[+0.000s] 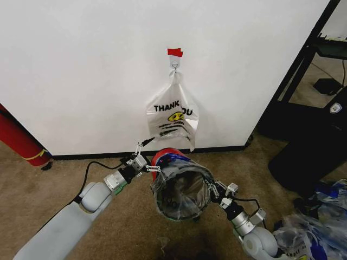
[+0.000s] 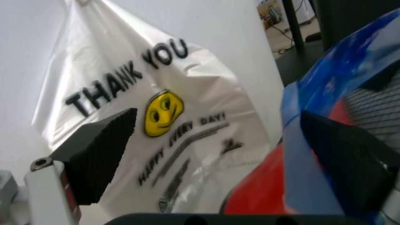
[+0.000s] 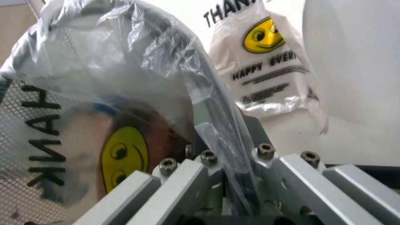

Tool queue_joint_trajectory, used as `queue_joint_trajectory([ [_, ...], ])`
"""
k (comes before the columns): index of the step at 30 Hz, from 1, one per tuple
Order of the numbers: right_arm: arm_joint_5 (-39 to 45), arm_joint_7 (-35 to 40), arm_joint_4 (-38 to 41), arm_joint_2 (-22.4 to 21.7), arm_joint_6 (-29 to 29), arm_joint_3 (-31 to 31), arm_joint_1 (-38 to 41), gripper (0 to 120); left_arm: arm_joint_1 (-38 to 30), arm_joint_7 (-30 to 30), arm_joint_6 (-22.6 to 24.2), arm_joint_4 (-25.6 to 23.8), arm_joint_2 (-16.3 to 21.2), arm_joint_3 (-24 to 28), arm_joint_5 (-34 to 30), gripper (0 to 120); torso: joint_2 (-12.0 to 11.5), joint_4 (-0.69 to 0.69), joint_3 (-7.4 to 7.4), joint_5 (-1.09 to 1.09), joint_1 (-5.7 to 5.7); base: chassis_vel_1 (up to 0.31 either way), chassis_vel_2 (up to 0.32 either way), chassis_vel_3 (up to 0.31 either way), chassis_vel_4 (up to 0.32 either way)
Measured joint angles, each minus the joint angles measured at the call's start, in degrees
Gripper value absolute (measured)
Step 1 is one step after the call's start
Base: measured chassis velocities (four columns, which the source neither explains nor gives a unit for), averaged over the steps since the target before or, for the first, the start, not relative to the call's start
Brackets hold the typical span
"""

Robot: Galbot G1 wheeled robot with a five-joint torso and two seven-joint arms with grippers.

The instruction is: Pick up the garbage bag from the wall and place it over the trash bin.

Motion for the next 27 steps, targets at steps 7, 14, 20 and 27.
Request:
queue_joint_trajectory([
  [7,0.9,0.3,0.2,0.0,0.0,0.1,-0.2,0,0.3,6.0,-2.1,-0.1,0.1,-0.5,-2.9,100,0.0,0.02,0.0,0.01,0.0,0.0,0.0,0.0,0.0],
  [14,3.5,4.6,0.1,0.8,-0.5,-0.9,0.5,0,0.6,10.8,-4.8,-0.6,-0.4,-1.1,-6.7,100,0.0,0.0,-0.01,0.0,0.0,0.0,0.0,0.0,0.0],
  [20,5.8,8.7,0.5,1.3,-1.8,-2.3,0.8,0,1.2,7.2,-5.8,-2.0,-1.4,-1.6,-11.9,100,0.0,0.0,0.0,0.01,0.0,0.0,0.0,0.0,0.0],
  [27,6.1,8.9,0.7,1.1,-2.5,-2.9,1.0,0,1.6,3.8,-5.5,-2.7,-2.3,-1.6,-13.1,100,0.0,0.0,-0.01,0.01,0.0,0.0,0.0,0.0,0.0],
])
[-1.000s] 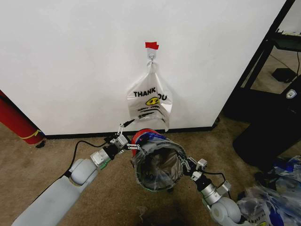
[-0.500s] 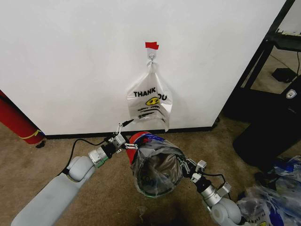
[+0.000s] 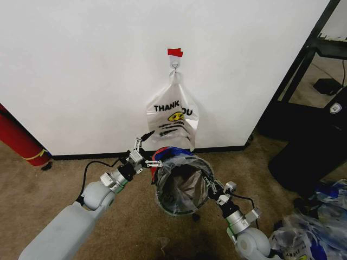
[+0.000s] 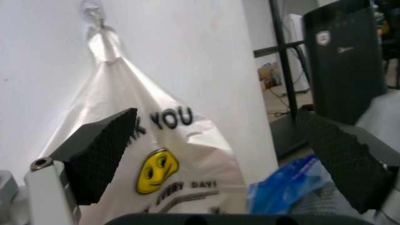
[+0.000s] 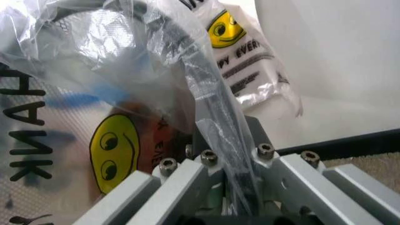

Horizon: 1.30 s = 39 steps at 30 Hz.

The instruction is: Pick up the garbage bag from the wall and place it over the trash bin.

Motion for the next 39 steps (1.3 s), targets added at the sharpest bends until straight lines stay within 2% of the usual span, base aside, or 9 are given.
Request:
queue_joint_trajectory([
  [6,1.6,2.0,1.2,-0.1,-0.8,-0.5,-0.4,0,0.4,-11.4,1.1,-0.6,-0.5,0.2,0.4,100,0.0,0.0,0.0,0.0,0.0,0.0,0.0,0.0,0.0],
  [9,4.7,9.9,5.3,-0.3,-3.9,-1.1,-1.3,0,3.1,-22.8,4.2,-6.5,-1.2,0.0,4.1,100,0.0,0.0,0.0,0.01,0.0,0.0,0.0,0.0,0.0],
  [13,7.4,21.0,11.2,-0.8,-9.0,-1.1,-1.8,0,6.5,-29.7,7.3,-10.2,-0.7,-0.5,10.3,100,0.0,-0.01,0.0,0.0,0.0,0.0,0.0,0.0,0.0],
  [17,13.8,34.3,18.2,-1.2,-17.1,0.0,-1.3,0,10.5,-37.0,10.4,-9.7,-0.2,-1.4,19.6,100,0.0,0.03,0.0,-0.01,0.0,0.0,0.0,0.0,0.0],
  [21,17.9,39.3,20.9,-1.8,-22.0,1.8,-0.9,0,13.1,-39.8,14.2,-9.4,0.0,-2.5,23.0,100,0.0,0.0,0.0,-0.01,0.0,0.0,0.0,0.0,0.0],
  [31,28.6,44.8,22.6,-1.6,-25.7,5.6,1.2,0,18.8,-35.0,15.9,-7.2,1.1,-2.6,29.0,100,0.0,0.01,0.0,-0.01,0.0,0.0,0.0,0.0,0.0],
  [34,29.0,44.8,22.1,-1.2,-25.2,5.6,1.4,0,19.4,-28.3,12.3,-6.5,1.4,-2.6,28.5,100,0.0,0.01,0.0,0.0,0.0,0.0,0.0,0.0,0.0],
  [36,29.0,44.8,21.7,-0.8,-24.8,5.4,1.5,0,19.6,-19.2,6.0,-5.1,2.0,-2.8,27.7,100,0.0,0.0,0.0,0.0,0.0,0.0,0.0,0.0,0.0],
  [39,28.5,44.5,21.6,-0.4,-24.7,4.9,1.5,0,19.5,-14.8,1.8,-3.7,1.6,-2.7,27.7,100,0.0,0.01,0.0,0.0,0.0,0.0,0.0,0.0,0.0],
])
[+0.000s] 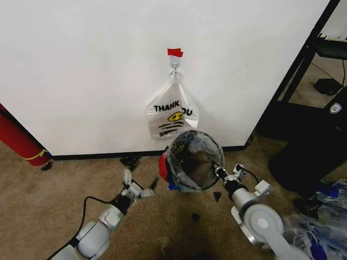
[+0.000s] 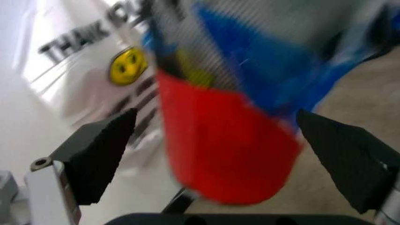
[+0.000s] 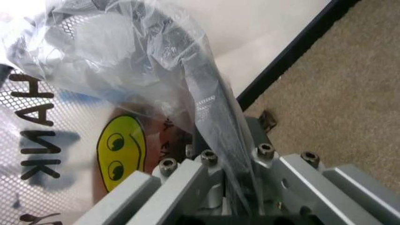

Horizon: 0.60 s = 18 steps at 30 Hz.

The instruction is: Pick up the garbage bag from the wall and place it over the trash bin.

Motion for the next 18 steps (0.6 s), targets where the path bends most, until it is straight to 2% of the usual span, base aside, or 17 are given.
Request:
queue_joint_trajectory([
  [4,-1.4,0.3,0.2,0.4,-0.4,-1.3,-0.5,0,-0.8,-0.4,-0.4,1.9,-1.0,-0.3,2.4,100,0.0,-0.01,0.0,-0.01,0.0,0.0,0.0,0.0,0.0],
  [9,-1.5,9.9,2.8,1.8,-6.2,-2.2,-0.1,0,-3.5,-6.3,3.1,9.4,-0.4,-5.2,15.2,100,0.0,0.0,0.0,-0.02,0.0,0.0,0.0,0.0,0.0],
  [10,-1.5,9.9,2.8,1.8,-6.2,-2.2,-0.1,0,-3.5,-6.3,3.1,9.4,-0.4,-5.2,15.2,100,0.0,0.0,0.0,-0.02,0.0,0.0,0.0,0.0,0.0],
  [14,-1.5,18.7,3.6,2.5,-10.2,-2.3,0.7,0,-5.0,-9.4,3.6,15.6,0.8,-8.4,18.1,100,0.0,0.01,0.0,-0.01,0.0,0.0,0.0,0.0,0.0],
  [18,-2.5,22.8,2.9,2.7,-11.6,-2.5,1.3,0,-4.7,-11.9,4.9,16.3,0.8,-9.1,18.1,100,0.0,0.0,0.0,-0.01,0.0,0.0,0.0,0.0,0.0],
])
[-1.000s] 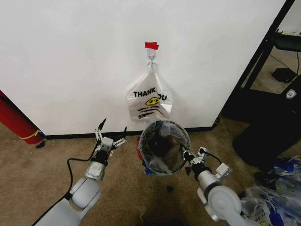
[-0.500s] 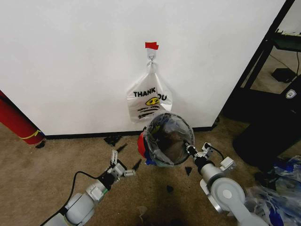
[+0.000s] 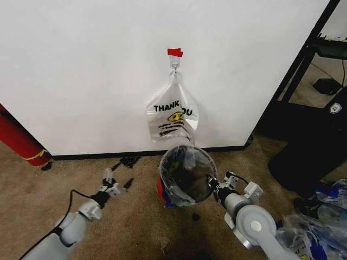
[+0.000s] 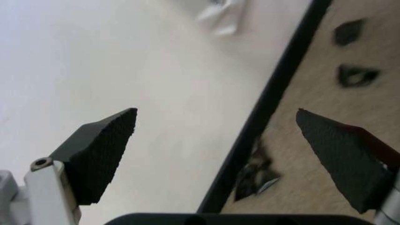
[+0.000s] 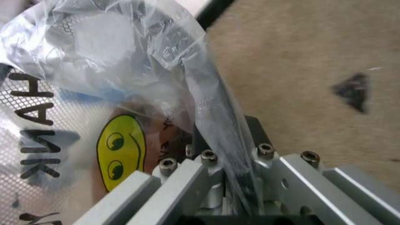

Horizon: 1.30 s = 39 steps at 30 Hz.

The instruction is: Pick up the garbage bag from the wall and place it over the trash bin.

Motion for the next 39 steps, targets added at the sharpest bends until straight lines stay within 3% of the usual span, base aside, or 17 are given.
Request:
queue_joint_trajectory([
  [12,-3.7,-0.5,-5.1,1.1,-2.6,-1.1,1.5,0,2.4,-0.9,2.1,-6.8,-2.0,2.3,0.1,100,0.0,0.0,0.0,0.01,0.0,0.0,0.0,0.0,0.0],
  [33,-9.0,-3.8,-10.8,2.1,-2.4,-3.8,4.2,0,2.8,-0.9,1.8,-5.6,-2.8,2.7,0.0,100,0.0,-0.01,-0.02,-0.01,-0.01,0.0,0.0,0.0,0.0],
  [39,-9.3,-5.1,-10.2,1.7,-2.1,-3.9,3.4,18,2.8,-0.9,1.7,-5.6,-2.8,2.8,-0.1,100,0.0,0.02,0.01,0.05,0.0,0.0,0.0,0.0,0.0],
])
